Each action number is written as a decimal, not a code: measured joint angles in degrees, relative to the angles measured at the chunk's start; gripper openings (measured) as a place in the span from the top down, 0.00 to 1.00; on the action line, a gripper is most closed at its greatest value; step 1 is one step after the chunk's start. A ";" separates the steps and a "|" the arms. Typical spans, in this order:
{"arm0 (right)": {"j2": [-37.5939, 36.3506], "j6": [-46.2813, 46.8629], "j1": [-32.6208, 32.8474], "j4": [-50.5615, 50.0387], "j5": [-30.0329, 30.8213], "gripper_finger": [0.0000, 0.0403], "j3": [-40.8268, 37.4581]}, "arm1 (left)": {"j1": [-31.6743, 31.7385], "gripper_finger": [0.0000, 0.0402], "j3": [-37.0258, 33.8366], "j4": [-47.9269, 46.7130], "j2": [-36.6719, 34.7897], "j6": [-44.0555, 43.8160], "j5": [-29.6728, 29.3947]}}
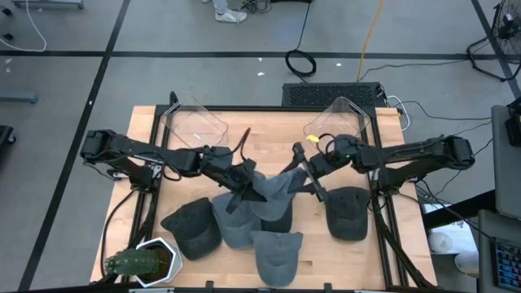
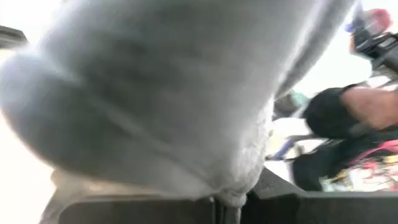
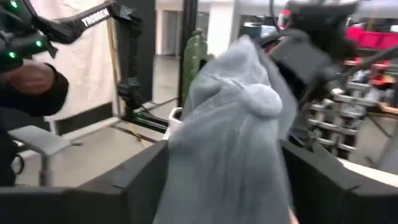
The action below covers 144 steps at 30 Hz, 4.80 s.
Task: Pick & Place hat
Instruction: Put the right blue cap into the left transparent bin
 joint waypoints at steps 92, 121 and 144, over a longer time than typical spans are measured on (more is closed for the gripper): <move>-4.29 1.54 -0.71 -9.68 8.36 0.18 -0.07 | 58.82 0.36 -51.79 3.09 -47.58 -0.81 -3.27; -4.29 1.54 -0.82 -8.42 8.56 0.18 -0.05 | 58.71 0.13 -34.29 -35.19 -47.59 0.59 -10.19; -4.29 1.54 -0.82 -7.76 8.56 0.18 -0.06 | 58.60 0.13 -35.35 -37.87 -45.33 -11.05 -2.72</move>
